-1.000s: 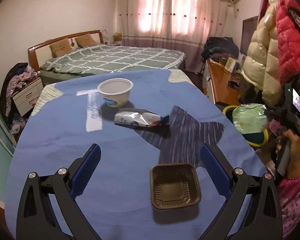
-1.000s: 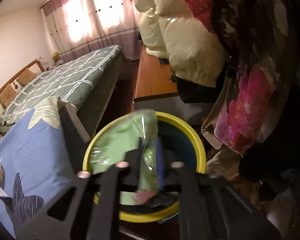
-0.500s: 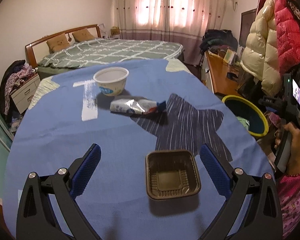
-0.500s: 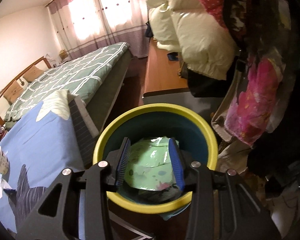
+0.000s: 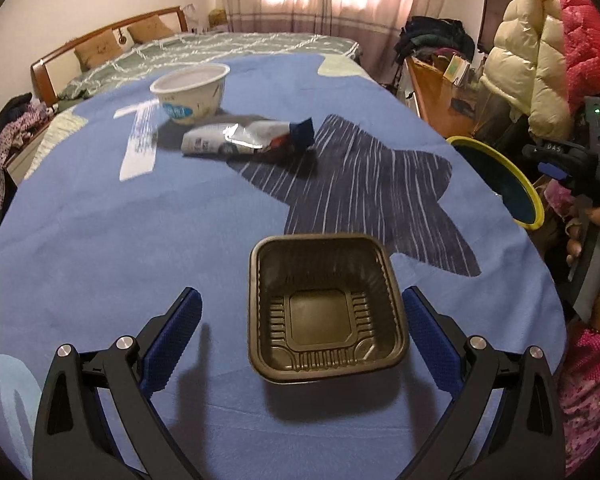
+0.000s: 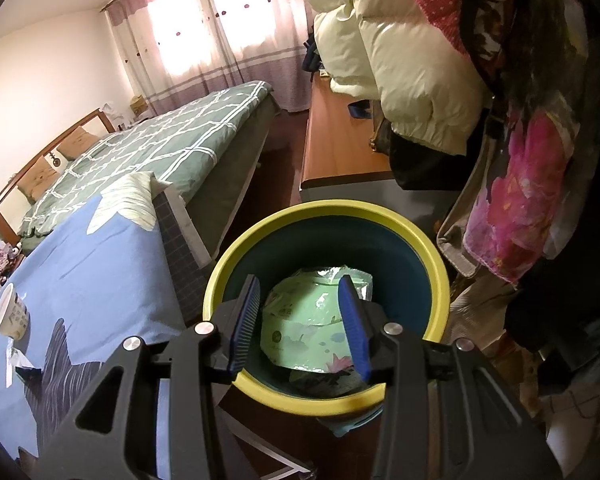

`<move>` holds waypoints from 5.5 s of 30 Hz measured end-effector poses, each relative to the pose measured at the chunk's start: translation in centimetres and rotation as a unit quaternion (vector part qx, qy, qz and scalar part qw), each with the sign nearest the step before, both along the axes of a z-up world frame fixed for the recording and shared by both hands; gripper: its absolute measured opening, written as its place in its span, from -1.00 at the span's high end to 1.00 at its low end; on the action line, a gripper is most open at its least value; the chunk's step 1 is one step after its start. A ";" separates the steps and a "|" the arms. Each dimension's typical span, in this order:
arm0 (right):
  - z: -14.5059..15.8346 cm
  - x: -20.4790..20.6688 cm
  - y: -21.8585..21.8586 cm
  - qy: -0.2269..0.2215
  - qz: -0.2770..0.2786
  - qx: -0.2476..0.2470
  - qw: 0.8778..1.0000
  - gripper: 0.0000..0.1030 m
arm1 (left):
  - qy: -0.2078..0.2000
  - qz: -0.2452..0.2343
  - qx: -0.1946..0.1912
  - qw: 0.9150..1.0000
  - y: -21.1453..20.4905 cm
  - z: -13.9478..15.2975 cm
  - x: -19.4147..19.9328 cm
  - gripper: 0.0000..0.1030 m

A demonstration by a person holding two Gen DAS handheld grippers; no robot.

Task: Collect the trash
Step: 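Grasp the brown plastic tray by its rim with the left gripper, then carry the brown tray over the bin and open the left gripper, then move the right gripper back to the table toward the white wrapper packet, then grasp the white-and-blue wrapper packet with the right gripper, then carry the wrapper over the bin and open the right gripper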

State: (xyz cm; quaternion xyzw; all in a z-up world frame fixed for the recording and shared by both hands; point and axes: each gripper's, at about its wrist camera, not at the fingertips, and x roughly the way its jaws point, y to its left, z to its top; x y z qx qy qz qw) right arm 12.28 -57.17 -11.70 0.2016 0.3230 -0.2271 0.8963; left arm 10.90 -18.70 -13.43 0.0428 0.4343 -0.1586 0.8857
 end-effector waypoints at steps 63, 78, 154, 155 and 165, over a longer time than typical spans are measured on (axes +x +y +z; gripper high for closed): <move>-2.4 -7.5 -7.0 0.022 -0.049 -0.003 0.999 0.11 | -0.044 -0.221 -0.036 0.974 -28.4 6.3 8.1 -0.83; -1.0 -4.1 -0.4 0.026 0.022 -0.026 0.999 0.09 | -0.158 -0.035 -0.040 0.986 -5.5 10.4 5.4 -0.90; -1.0 6.3 1.6 0.012 -0.132 0.059 0.989 0.23 | -0.112 0.172 0.027 0.978 16.8 3.2 9.6 -0.90; -1.2 6.2 0.9 0.016 -0.142 0.061 0.988 -0.01 | -0.107 0.160 0.019 0.981 16.2 3.5 9.7 -0.90; -0.6 5.3 2.1 -0.018 -0.130 0.063 0.989 -0.65 | -0.094 0.071 0.008 0.993 10.6 5.2 11.7 -0.90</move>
